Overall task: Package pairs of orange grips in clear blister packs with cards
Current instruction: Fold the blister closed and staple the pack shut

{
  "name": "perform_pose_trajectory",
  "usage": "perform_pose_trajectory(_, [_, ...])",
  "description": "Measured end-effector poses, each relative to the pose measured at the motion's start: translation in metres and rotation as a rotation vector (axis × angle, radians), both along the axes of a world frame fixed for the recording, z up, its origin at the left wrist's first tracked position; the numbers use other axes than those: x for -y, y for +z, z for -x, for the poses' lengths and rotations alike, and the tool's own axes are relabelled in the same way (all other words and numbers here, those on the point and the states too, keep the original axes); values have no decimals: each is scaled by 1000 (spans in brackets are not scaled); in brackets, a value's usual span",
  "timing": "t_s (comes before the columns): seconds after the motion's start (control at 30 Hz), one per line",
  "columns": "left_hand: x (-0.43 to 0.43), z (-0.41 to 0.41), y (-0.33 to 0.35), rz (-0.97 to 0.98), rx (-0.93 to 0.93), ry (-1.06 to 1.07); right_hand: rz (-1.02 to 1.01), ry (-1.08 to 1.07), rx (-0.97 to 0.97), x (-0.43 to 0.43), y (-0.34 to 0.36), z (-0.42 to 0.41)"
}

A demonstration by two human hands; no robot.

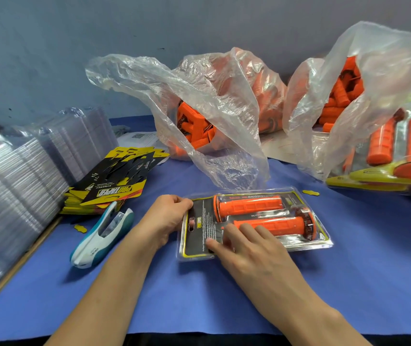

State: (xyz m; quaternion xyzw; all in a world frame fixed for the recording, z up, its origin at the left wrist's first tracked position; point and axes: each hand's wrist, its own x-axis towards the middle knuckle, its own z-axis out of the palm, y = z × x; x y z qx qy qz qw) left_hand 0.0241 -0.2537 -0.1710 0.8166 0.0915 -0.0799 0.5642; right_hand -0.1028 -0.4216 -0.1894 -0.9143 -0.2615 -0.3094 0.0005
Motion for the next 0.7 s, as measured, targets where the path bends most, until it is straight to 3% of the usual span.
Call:
perform_pose_trajectory(0.3, [-6, 5, -3, -372, 215, -42, -8, -18, -89, -11, 1, -1])
perform_pose_trajectory(0.4, [-6, 8, -5, -368, 243, -69, -43, 18, -70, -12, 6, 1])
perform_pose_trajectory(0.5, [-6, 13, -7, -368, 273, -71, -237, 74, -47, -5, 26, -7])
perform_pose_trajectory(0.57, [-4, 15, -8, -329, 280, -80, -394, -13, -26, 7, 42, -25])
perform_pose_trajectory(0.63, [0, 19, -8, -258, 282, -101, -509, -136, -158, 23, 52, -51])
perform_pose_trajectory(0.7, [3, 22, -9, -174, 302, -123, -479, -239, -388, 36, 55, -76])
